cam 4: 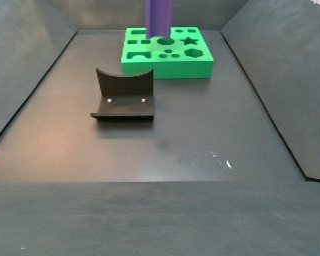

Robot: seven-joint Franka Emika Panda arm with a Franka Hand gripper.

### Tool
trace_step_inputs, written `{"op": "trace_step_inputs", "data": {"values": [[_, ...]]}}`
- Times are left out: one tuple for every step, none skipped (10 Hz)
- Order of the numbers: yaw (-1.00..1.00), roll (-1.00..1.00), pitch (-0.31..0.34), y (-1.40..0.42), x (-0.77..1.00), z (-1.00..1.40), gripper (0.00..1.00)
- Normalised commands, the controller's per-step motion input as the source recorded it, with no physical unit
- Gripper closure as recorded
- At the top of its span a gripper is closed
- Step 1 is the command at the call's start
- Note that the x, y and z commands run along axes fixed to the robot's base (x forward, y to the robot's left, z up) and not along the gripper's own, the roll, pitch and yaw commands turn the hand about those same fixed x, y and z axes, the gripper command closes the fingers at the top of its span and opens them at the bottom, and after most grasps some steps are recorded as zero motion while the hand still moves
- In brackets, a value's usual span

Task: Insert the arch object.

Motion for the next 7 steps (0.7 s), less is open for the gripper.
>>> {"op": "trace_step_inputs", "data": {"values": [[0.00, 0.00, 0.000, 0.37, 0.31, -0.39, 1.00], [-0.01, -0.04, 0.000, 0.23, 0.41, -0.32, 1.00], [-0.01, -0.07, 0.000, 0.19, 0.43, -0.30, 1.00], [0.00, -0.07, 0.000, 0.18, 0.48, -0.33, 1.00], [0.00, -0.11, 0.000, 0.12, 0.43, -0.35, 1.00], [0.00, -0.15, 0.000, 0.00, 0.38, -0.35, 1.00], [0.00, -0.21, -0.003, 0.00, 0.34, -0.29, 1.00]]}}
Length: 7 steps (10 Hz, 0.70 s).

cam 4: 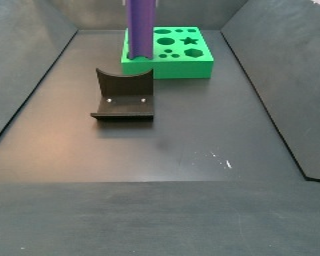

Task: Insert the arch object.

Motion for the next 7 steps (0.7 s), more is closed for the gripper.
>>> {"op": "trace_step_inputs", "data": {"values": [[0.00, -0.28, -0.027, -0.12, 0.13, -0.22, 1.00], [0.10, -0.19, -0.006, -0.17, 0.01, -0.23, 1.00], [0.19, -0.13, -0.019, -0.19, 0.00, -0.24, 1.00], [0.15, -0.17, -0.020, -0.17, -0.02, -0.24, 1.00], [0.07, -0.12, -0.030, -0.09, 0.00, -0.30, 1.00], [0.00, -0.04, -0.010, 0.00, 0.04, -0.31, 1.00], [-0.03, 0.00, 0.000, 0.00, 0.17, -0.27, 1.00]]}}
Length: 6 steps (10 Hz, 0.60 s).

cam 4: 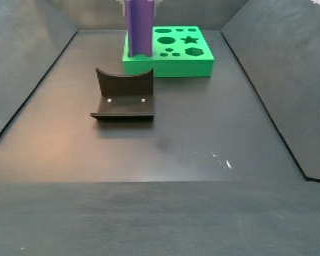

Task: Insert the arch object.

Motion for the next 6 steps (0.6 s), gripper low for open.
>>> {"op": "trace_step_inputs", "data": {"values": [[-0.05, 0.00, 0.000, 0.00, 0.20, -0.29, 1.00], [-0.05, 0.00, 0.003, 0.00, 0.21, -0.30, 1.00], [-0.06, 0.03, 0.033, 0.00, 0.25, -0.36, 1.00], [-0.06, 0.05, 0.030, -0.01, 0.26, -0.40, 1.00], [-0.01, 0.08, 0.000, 0.00, 0.20, -0.45, 1.00], [-0.03, -0.05, 0.000, 0.00, 0.14, -0.25, 1.00]]}}
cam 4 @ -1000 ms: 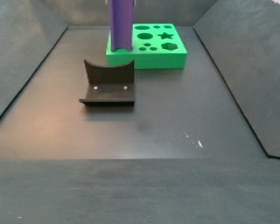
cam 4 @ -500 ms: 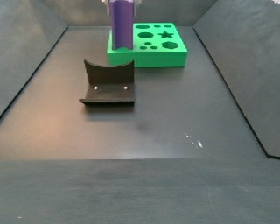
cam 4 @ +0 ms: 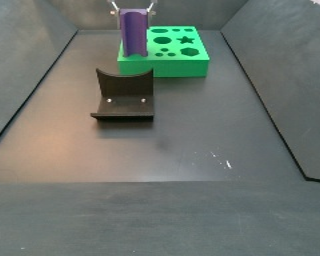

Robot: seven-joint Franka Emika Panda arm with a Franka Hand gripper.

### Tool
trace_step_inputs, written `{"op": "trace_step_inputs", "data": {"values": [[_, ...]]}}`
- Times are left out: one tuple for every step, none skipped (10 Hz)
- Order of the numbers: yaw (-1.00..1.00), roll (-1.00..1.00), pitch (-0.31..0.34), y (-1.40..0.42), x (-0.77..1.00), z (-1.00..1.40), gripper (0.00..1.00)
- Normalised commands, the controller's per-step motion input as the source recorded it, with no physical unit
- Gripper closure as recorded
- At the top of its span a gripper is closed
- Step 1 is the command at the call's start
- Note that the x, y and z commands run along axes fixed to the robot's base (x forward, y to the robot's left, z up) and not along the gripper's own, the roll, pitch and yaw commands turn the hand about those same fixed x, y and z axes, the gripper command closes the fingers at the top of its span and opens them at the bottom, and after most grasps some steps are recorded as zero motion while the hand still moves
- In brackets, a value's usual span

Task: Insert the arch object.

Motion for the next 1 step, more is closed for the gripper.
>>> {"op": "trace_step_inputs", "data": {"values": [[0.00, 0.00, 0.000, 0.00, 0.00, 0.00, 1.00]]}}
